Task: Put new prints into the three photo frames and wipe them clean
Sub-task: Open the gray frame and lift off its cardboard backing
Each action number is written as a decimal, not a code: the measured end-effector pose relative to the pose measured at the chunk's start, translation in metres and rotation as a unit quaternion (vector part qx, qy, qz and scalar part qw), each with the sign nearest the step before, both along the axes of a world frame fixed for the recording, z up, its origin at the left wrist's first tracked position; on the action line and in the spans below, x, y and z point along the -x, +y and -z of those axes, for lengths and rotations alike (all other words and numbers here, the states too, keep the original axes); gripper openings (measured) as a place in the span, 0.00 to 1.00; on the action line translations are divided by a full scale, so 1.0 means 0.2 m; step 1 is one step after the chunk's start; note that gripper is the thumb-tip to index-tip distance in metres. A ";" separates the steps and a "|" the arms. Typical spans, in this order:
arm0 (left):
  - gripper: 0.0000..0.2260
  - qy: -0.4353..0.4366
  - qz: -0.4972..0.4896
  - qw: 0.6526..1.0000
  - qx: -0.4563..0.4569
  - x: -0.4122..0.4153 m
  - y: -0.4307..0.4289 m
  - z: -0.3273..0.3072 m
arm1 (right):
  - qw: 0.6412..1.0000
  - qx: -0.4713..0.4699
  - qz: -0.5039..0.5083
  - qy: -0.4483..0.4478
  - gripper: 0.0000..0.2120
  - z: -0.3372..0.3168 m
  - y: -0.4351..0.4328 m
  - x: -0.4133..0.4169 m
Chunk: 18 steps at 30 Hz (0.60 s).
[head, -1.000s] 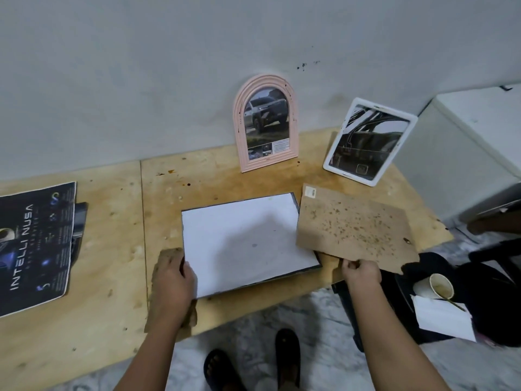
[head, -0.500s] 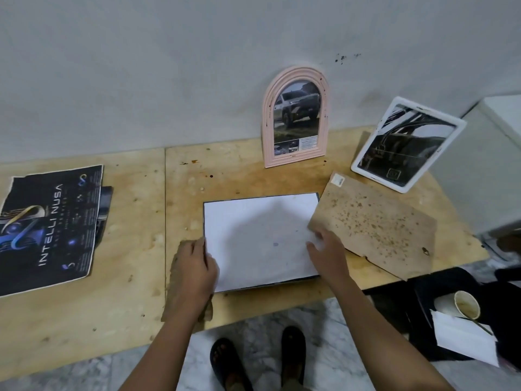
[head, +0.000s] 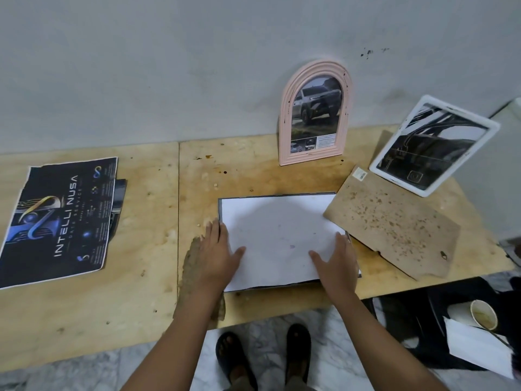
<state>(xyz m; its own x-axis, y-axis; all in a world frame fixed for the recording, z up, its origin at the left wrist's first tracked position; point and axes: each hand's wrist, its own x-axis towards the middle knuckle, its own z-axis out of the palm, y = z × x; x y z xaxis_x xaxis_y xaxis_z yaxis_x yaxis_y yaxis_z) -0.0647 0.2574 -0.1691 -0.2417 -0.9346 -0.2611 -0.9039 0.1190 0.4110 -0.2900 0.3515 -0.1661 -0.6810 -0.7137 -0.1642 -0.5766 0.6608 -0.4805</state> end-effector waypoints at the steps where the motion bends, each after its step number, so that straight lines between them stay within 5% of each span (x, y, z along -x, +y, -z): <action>1: 0.34 0.006 -0.007 1.000 0.000 0.01 0.00 0.00 | 1.000 0.001 -0.002 0.007 0.35 0.00 0.00 0.00; 7: 0.30 0.102 -0.058 0.993 0.004 0.07 0.02 0.00 | 0.997 -0.064 0.026 0.045 0.37 -0.03 -0.01 0.00; 11: 0.19 0.118 -0.095 0.988 0.042 0.10 0.01 -0.03 | 0.996 -0.071 0.046 0.008 0.39 -0.06 -0.02 0.06; 18: 0.13 0.219 -0.139 0.965 -0.035 0.10 0.01 -0.08 | 0.993 -0.106 0.043 -0.014 0.41 -0.09 -0.03 0.13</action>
<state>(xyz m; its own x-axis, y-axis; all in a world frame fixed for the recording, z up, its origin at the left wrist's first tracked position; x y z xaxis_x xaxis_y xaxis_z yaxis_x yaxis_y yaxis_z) -0.0848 0.2598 -0.1536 -0.0859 -0.9630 -0.2553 -0.6343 -0.1448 0.7594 -0.3166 0.3446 -0.1478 -0.7314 -0.6000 -0.3241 -0.5013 0.7952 -0.3410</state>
